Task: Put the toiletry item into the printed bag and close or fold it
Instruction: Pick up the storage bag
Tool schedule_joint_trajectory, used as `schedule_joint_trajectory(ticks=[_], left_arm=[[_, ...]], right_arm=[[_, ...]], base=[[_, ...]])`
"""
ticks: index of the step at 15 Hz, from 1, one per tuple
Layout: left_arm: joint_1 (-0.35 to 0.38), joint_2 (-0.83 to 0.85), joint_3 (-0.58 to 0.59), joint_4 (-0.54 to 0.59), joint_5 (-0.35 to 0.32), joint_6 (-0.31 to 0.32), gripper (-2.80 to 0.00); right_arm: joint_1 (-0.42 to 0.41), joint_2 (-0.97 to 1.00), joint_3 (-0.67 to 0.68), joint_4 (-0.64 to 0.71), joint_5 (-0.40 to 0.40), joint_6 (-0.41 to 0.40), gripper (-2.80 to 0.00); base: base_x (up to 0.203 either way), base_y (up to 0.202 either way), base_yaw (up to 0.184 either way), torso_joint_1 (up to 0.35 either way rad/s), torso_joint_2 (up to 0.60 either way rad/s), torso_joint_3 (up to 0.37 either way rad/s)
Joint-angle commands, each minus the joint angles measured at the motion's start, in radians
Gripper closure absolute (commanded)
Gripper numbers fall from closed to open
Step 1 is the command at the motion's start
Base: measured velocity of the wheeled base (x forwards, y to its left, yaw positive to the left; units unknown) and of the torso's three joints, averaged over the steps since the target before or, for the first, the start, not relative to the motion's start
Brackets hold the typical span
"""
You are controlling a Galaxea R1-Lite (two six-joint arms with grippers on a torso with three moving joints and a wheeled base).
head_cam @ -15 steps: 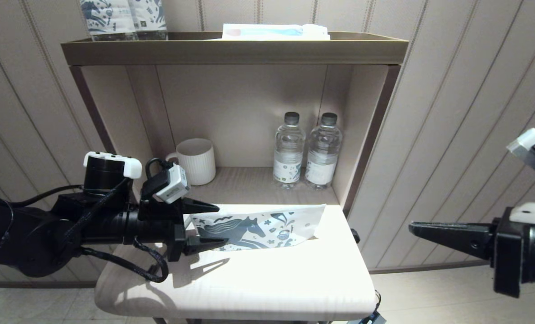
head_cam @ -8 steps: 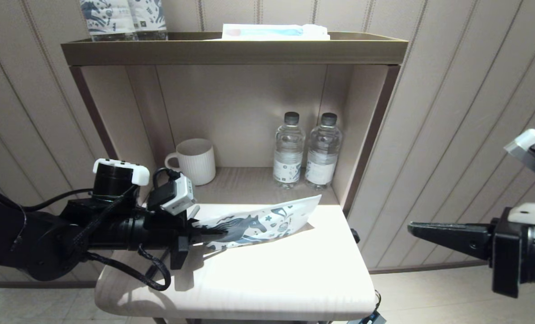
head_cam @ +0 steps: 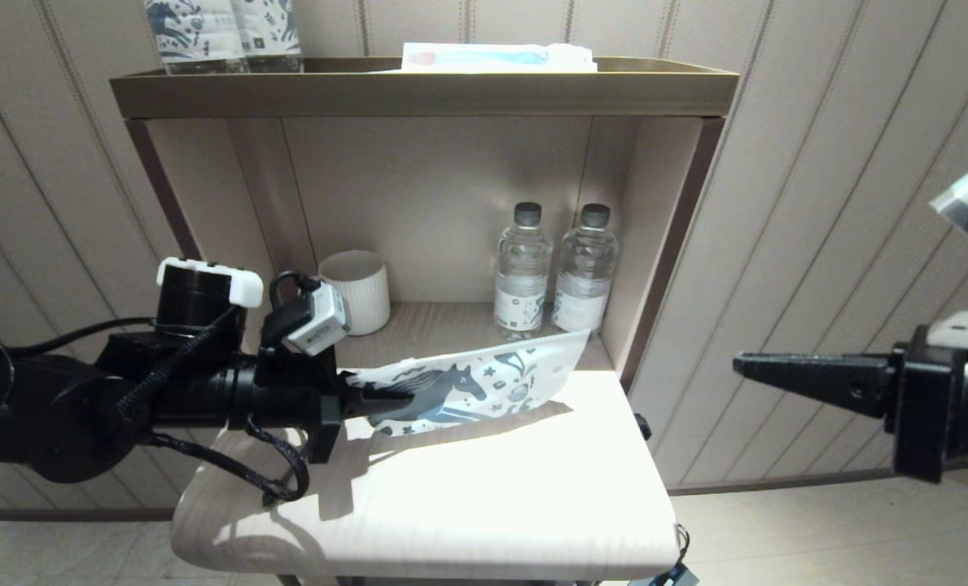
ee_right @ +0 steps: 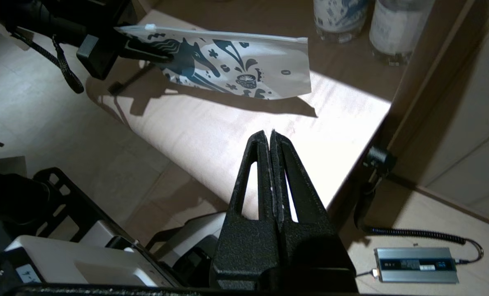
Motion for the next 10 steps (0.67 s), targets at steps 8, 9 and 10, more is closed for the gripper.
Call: schedule_joint_trajectory(ticks=[8, 9, 10], left_arm=[[-0.088, -0.142, -0.231, 0.578, -0.06, -0.009, 0.0], [-0.112, -0.131, -0.257, 0.627, -0.059, 0.018, 0.0], [-0.133, -0.119, -0.289, 0.679, -0.056, 0.035, 0.0]], right_arm=[[0.108, 0.246, -0.473, 0.283, 0.016, -0.091, 0.0], [0.122, 0.281, -0.541, 0.361, 0.046, -0.151, 0.0], [0.13, 0.318, -0.601, 0.434, 0.084, -0.221, 0.0]], base=[[0.0, 0.0, 0.0, 0.0, 0.0, 0.0], [0.0, 0.0, 0.0, 0.0, 0.0, 0.0], [0.0, 0.0, 0.0, 0.0, 0.0, 0.0]])
